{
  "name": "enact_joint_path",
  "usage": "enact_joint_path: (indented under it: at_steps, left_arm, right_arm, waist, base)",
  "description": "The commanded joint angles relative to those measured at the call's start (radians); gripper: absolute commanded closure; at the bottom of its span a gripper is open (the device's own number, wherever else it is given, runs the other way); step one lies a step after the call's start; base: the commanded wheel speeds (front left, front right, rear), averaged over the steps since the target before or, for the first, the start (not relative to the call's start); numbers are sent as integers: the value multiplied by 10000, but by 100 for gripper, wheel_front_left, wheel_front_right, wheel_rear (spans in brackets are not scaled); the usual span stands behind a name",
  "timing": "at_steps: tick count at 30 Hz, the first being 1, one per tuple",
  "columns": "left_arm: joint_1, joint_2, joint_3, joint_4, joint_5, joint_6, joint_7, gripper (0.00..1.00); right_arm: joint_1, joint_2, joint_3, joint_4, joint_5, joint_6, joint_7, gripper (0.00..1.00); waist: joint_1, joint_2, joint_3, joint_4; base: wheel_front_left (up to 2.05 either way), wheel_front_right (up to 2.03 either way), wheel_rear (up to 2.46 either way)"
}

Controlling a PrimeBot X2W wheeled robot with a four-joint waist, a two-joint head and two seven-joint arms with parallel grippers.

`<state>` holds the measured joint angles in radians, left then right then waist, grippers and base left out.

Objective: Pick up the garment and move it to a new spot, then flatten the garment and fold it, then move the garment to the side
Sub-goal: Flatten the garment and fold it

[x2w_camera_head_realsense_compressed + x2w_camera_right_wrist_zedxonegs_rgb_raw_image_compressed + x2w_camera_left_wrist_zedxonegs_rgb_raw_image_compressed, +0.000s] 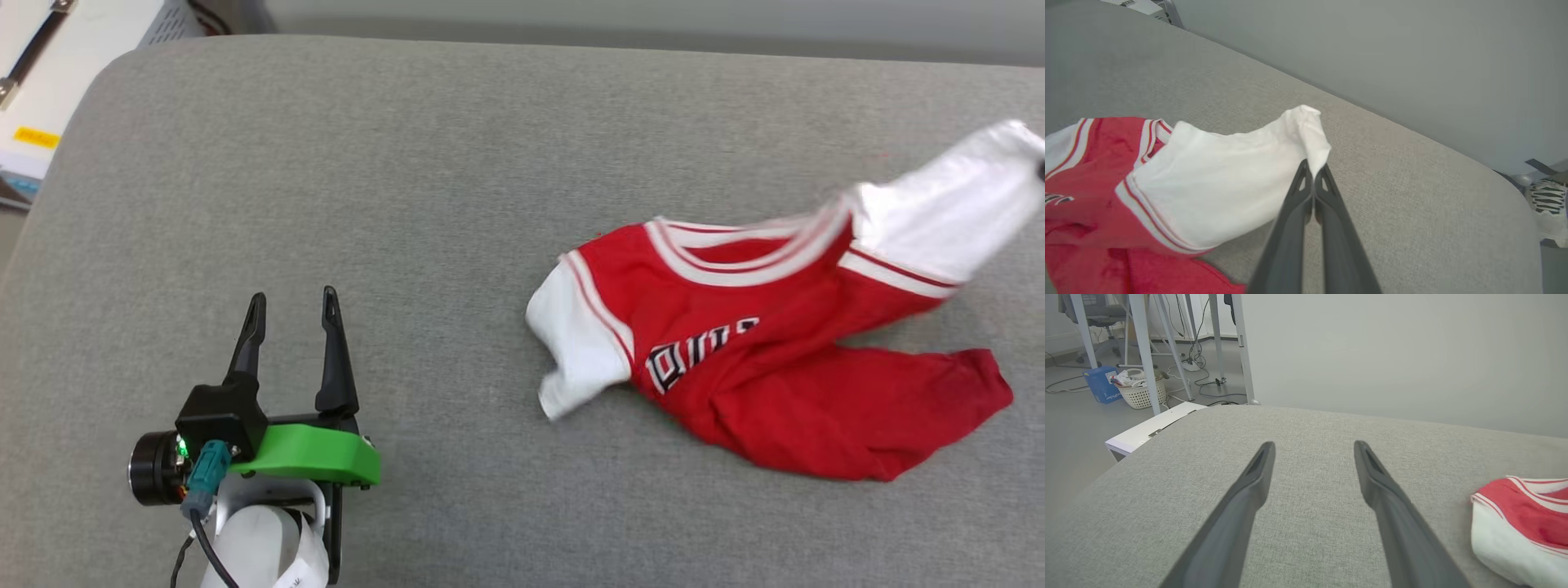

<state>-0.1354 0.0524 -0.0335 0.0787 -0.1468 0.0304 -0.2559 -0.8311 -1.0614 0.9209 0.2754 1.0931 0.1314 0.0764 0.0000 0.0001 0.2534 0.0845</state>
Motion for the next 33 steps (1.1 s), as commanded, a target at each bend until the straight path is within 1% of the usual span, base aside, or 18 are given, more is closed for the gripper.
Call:
enact_joint_path:
  at_steps: [1, 4, 7, 8, 11, 12, 15, 16, 17, 21, 24, 26, 28, 30, 31, 33]
  left_arm:
    - [68, -22, 31, -3, 135, -61, -59, 0]
    - [-46, -22, 27, 18, 180, -133, -59, 0]
    - [-177, -22, 1, 56, 221, -196, -59, 0]
    - [-206, -22, -8, 69, 227, -209, -59, 0]
    - [-278, -22, -39, 110, 236, -235, -59, 0]
    - [-280, -22, -43, 176, 255, -227, -59, 0]
    - [-269, -22, 16, 237, 308, -264, -59, 0]
    - [-266, -22, 54, 250, 337, -295, -59, 0]
    - [-264, -22, 86, 262, 360, -337, -59, 0]
    - [-478, 96, 279, 283, 442, -670, -59, 0]
    - [-858, 335, 308, 351, 477, -968, -59, 0]
    - [-1232, 575, 223, 514, 492, -1169, -59, 0]
    - [-1681, 841, 27, 803, 470, -1343, -59, 0]
    - [-2289, 1109, -288, 1088, 381, -1476, 48, 0]
    - [-2662, 1261, -522, 1240, 284, -1529, 287, 0]
    - [-3391, 1492, -948, 1436, 5, -1582, 737, 0]
  right_arm:
    - [421, -29, -208, 380, 428, -7, -244, 100]
    - [1041, -25, -332, 1390, 462, -7, -511, 100]
    - [1691, 259, -276, 2395, 644, -7, -561, 100]
    - [1867, 359, -242, 2646, 691, -7, -567, 100]
    - [2599, 785, -155, 3303, 1344, -7, -274, 100]
    - [3208, 1137, 10, 3987, 1639, -7, -165, 100]
    - [3286, 1346, -92, 4349, 1600, -7, -740, 100]
    - [3250, 1451, -222, 4426, 1620, -7, -1100, 89]
    - [3217, 1510, -309, 4437, 1597, -7, -1407, 0]
    - [2987, 1536, -758, 4263, 1001, -7, -3033, 0]
    - [2869, 1689, -1356, 3964, 340, -7, -3347, 0]
    - [2810, 1876, -2182, 3526, -367, -7, -3371, 0]
    - [2970, 2228, -3305, 2977, -1207, -7, -3376, 0]
    - [3397, 2702, -4438, 2316, -2129, -7, -3378, 0]
    - [3686, 3029, -5098, 1896, -2685, -7, -3378, 0]
    - [4326, 3686, -6092, 1093, -3584, -7, -3379, 0]
  waist:
    - [0, -1, 37, -270]
    - [0, -1, 205, -298]
    - [0, -1, 349, -257]
    - [0, -1, 371, -243]
    - [0, -1, 421, -180]
    - [0, -1, 311, -161]
    - [0, -1, 120, -207]
    - [0, -1, 12, -243]
    - [0, -1, -70, -266]
    - [0, -1, -456, -381]
    - [0, -1, -635, -530]
    - [0, -1, -692, -653]
    - [0, -1, -723, -780]
    - [0, -1, -717, -873]
    - [0, -1, -690, -923]
    - [0, -1, -643, -991]
  base:
    - [0, 0, 0]
    - [0, 0, 0]
    - [0, 0, 0]
    - [0, 0, 0]
    - [0, 0, 0]
    - [0, 0, 0]
    - [0, 0, 0]
    - [0, 0, 0]
    - [0, 0, 0]
    - [0, 0, 0]
    - [0, 0, 0]
    - [0, 0, 0]
    - [0, 0, 0]
    - [0, 0, 0]
    - [0, 0, 0]
    - [0, 0, 0]
